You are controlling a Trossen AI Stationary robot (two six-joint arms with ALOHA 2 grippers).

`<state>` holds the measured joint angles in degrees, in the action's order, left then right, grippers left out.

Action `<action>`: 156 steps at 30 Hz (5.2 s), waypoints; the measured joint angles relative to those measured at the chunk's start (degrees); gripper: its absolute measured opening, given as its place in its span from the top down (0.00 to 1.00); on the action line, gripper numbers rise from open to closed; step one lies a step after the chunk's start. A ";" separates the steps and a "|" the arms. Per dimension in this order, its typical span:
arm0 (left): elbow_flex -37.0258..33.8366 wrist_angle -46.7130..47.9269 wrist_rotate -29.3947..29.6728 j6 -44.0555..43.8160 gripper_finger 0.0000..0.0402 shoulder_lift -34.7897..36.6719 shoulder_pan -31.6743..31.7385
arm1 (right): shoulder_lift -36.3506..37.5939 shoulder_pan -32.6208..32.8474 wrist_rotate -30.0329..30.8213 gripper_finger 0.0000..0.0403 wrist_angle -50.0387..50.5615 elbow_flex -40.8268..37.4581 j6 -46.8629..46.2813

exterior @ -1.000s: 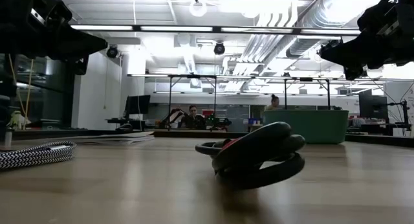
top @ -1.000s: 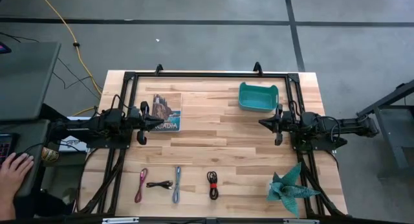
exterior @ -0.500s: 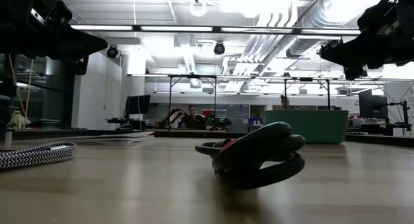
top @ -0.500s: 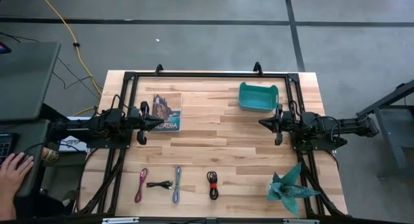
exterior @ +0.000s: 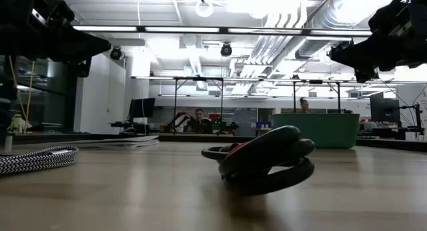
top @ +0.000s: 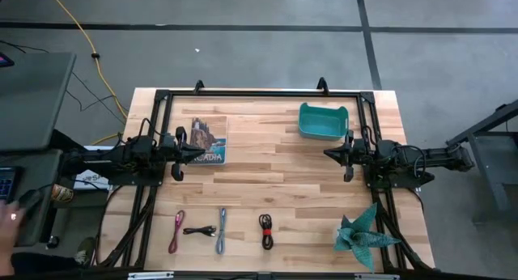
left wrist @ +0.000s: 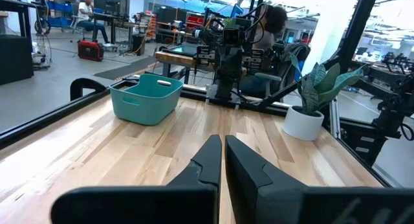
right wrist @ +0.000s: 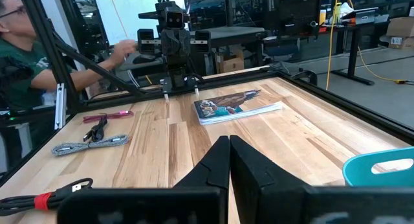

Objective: Pick and place USB-C Cables

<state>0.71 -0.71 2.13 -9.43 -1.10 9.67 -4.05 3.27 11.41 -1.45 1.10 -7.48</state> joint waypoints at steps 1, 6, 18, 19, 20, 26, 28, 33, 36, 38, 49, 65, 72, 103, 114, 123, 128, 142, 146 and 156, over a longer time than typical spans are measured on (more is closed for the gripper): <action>0.02 0.02 0.00 0.00 0.99 -0.02 0.00 | 0.02 -0.02 -0.02 1.00 0.00 0.00 0.00; 0.02 0.01 0.00 0.00 0.99 -0.02 0.00 | 0.01 -0.01 -0.02 1.00 0.00 0.00 0.01; 0.01 0.00 0.01 0.00 0.99 -0.01 0.00 | 0.01 -0.02 -0.02 1.00 0.00 0.00 0.00; 0.02 0.01 0.01 0.00 0.99 -0.02 0.00 | 0.00 0.00 -0.02 1.00 0.00 0.00 0.00; 0.00 0.00 0.02 0.00 0.99 -0.02 0.00 | 0.00 0.00 -0.02 1.00 0.00 0.00 0.00; 0.00 0.01 0.01 0.00 0.99 0.00 0.00 | 0.00 -0.01 -0.02 1.00 0.00 0.00 0.00; 0.00 0.02 0.01 0.00 0.99 -0.01 0.00 | 0.02 0.00 -0.02 1.00 0.00 0.00 0.02; 0.02 0.02 0.02 0.00 0.99 -0.02 0.00 | 0.01 -0.01 -0.02 1.00 0.00 0.00 0.01; 0.01 0.00 0.00 0.00 0.99 -0.02 0.00 | 0.00 0.00 -0.02 1.00 0.00 0.00 0.00; 0.02 0.02 0.00 0.00 0.99 0.00 0.00 | 0.00 -0.01 -0.02 1.00 0.00 0.00 0.00; 0.02 0.01 0.02 0.00 0.99 -0.01 0.00 | 0.02 -0.02 -0.02 1.00 0.00 0.00 0.00; 0.00 0.00 0.00 0.00 0.99 -0.02 0.00 | 0.00 -0.01 -0.02 1.00 0.00 0.00 0.01; 0.01 0.01 0.02 0.00 0.99 -0.01 0.00 | 0.00 0.00 -0.02 1.00 0.00 0.00 0.00; 0.01 0.01 0.01 0.00 0.99 -0.01 0.00 | 0.01 0.00 -0.02 1.00 0.00 0.00 0.00; 0.00 0.01 0.01 0.03 0.99 0.00 0.00 | 0.01 0.00 -0.02 1.00 0.00 0.00 0.01; 0.02 0.02 0.02 0.15 0.99 -0.02 0.00 | 0.01 0.00 -0.02 1.00 0.00 0.00 0.01; 0.02 -0.01 0.02 0.09 0.99 -0.01 0.00 | 0.01 -0.01 -0.02 1.00 0.00 0.00 0.00; 0.01 -0.50 0.02 0.01 0.99 -0.01 0.00 | 0.01 0.00 -0.02 1.00 0.00 0.00 0.00; 0.00 -0.40 0.02 -0.92 0.95 -0.02 0.00 | 0.01 -0.01 -0.02 1.00 0.00 0.00 0.00; 0.02 -0.37 1.83 -1.96 0.67 0.00 0.00 | 0.02 -0.02 -0.02 1.00 0.00 0.00 0.00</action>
<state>0.73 -1.08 3.97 -11.39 -1.10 9.67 -4.03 3.25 11.40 -1.45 1.10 -7.49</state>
